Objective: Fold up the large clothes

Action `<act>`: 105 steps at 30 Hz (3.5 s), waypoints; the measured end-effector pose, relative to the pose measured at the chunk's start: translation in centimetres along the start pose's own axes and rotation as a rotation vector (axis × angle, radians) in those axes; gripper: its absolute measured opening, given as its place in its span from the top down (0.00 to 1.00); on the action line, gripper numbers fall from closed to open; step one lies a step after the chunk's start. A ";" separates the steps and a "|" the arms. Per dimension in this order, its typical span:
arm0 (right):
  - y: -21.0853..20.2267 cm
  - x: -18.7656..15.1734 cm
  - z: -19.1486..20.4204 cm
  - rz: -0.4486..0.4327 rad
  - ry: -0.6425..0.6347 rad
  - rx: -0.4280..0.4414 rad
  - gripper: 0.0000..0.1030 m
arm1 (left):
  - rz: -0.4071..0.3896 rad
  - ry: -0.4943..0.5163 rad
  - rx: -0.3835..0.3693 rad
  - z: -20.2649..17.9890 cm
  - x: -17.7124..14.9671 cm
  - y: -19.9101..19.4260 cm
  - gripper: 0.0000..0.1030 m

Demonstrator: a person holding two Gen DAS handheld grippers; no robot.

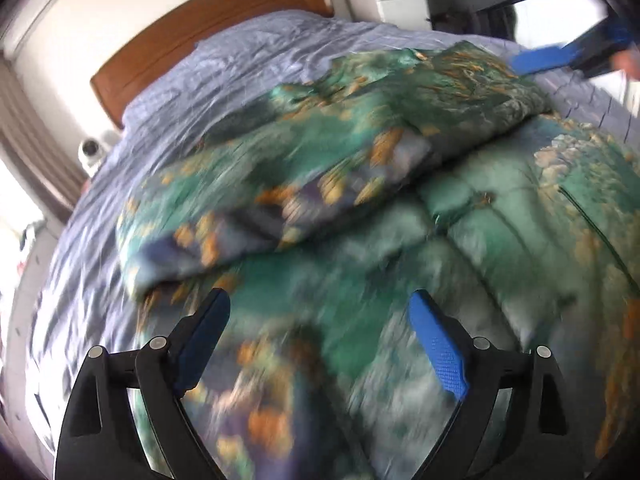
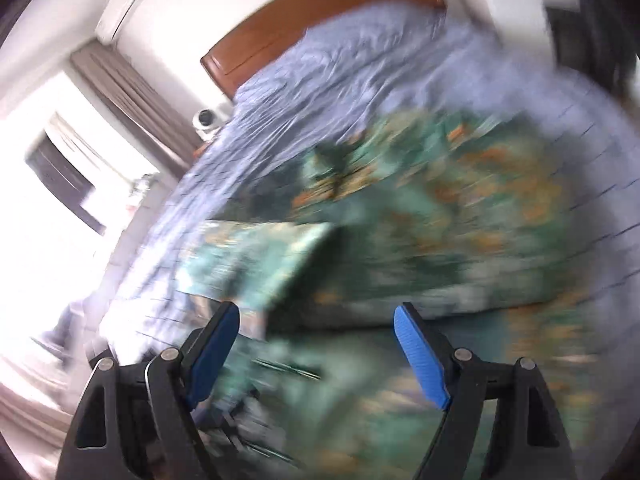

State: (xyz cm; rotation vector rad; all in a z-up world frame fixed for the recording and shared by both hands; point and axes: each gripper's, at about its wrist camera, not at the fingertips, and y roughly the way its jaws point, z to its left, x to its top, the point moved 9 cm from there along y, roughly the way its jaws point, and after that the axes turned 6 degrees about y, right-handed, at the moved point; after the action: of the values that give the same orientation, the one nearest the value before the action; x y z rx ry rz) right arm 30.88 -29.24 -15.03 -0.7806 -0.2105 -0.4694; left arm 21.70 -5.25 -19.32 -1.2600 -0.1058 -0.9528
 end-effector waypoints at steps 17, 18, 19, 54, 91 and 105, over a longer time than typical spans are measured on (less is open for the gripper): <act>6.5 6.7 1.7 -0.043 -0.206 -0.261 0.86 | -0.015 -0.358 -0.080 8.4 -3.6 -3.2 0.11; 7.3 6.6 0.4 -0.026 -0.214 -0.301 0.84 | -0.008 -0.371 -0.091 8.6 -3.2 -2.8 0.11; 8.4 6.1 -1.1 0.004 -0.218 -0.343 0.78 | 0.012 -0.394 -0.111 8.9 -2.9 -2.2 0.11; 14.6 1.9 -0.5 0.038 -0.458 -0.336 0.49 | 0.088 -0.460 -0.141 17.4 9.3 12.9 0.16; 8.0 0.0 1.9 -0.057 -0.468 -0.374 0.22 | 0.011 -0.378 -0.100 11.3 -1.2 2.8 0.04; -5.3 -9.6 -7.1 -0.081 -0.371 -0.584 0.22 | 0.105 -0.354 -0.002 5.8 -8.5 2.0 0.01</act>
State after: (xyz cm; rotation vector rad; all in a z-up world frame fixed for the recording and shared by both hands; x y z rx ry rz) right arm 20.00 -34.46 -20.08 -1.4375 -0.4620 -0.4638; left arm 20.08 4.23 -23.53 -1.4125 -0.3121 -0.6337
